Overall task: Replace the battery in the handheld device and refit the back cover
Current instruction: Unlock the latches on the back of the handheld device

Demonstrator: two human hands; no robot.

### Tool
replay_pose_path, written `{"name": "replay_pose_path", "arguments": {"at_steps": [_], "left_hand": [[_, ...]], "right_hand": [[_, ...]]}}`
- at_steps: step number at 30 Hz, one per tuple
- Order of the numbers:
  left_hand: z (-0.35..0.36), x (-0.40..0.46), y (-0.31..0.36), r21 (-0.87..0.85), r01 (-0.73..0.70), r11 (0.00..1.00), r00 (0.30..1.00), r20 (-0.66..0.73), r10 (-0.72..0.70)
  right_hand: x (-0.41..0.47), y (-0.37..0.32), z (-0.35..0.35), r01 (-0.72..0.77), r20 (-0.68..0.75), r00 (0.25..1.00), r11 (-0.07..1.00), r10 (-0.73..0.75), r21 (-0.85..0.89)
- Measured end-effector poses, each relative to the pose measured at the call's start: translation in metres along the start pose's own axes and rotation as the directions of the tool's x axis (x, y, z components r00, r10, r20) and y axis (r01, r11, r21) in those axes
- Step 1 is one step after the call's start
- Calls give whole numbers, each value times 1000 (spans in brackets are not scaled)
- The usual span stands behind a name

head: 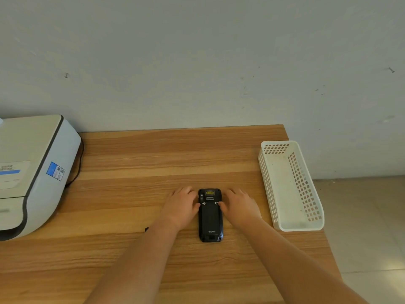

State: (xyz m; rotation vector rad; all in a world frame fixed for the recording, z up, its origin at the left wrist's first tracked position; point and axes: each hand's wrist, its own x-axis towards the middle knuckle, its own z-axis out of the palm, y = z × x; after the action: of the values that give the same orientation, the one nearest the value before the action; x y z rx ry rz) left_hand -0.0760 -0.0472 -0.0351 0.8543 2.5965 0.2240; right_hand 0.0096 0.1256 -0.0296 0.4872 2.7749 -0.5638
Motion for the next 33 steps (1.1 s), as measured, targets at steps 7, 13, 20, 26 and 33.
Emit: {"name": "replay_pose_path", "arguments": {"at_steps": [7, 13, 20, 26, 33], "left_hand": [[3, 10, 3, -21, -43, 999, 997, -57, 42], [1, 14, 0, -7, -103, 995, 993, -52, 102], [2, 12, -1, -8, -117, 993, 992, -52, 116], [-1, 9, 3, 24, -149, 989, 987, -62, 150], [-2, 10, 5, 91, -198, 976, 978, -55, 203]], "right_hand": [[9, 1, 9, 56, -40, 998, 998, -57, -24], [11, 1, 11, 133, -31, 991, 991, -134, -10], [15, 5, 10, 229, -11, 973, 971, -230, -72], [15, 8, 11, 286, -10, 957, 943, -291, -171], [15, 9, 12, 323, 9, 944, 919, -330, -226]]}}
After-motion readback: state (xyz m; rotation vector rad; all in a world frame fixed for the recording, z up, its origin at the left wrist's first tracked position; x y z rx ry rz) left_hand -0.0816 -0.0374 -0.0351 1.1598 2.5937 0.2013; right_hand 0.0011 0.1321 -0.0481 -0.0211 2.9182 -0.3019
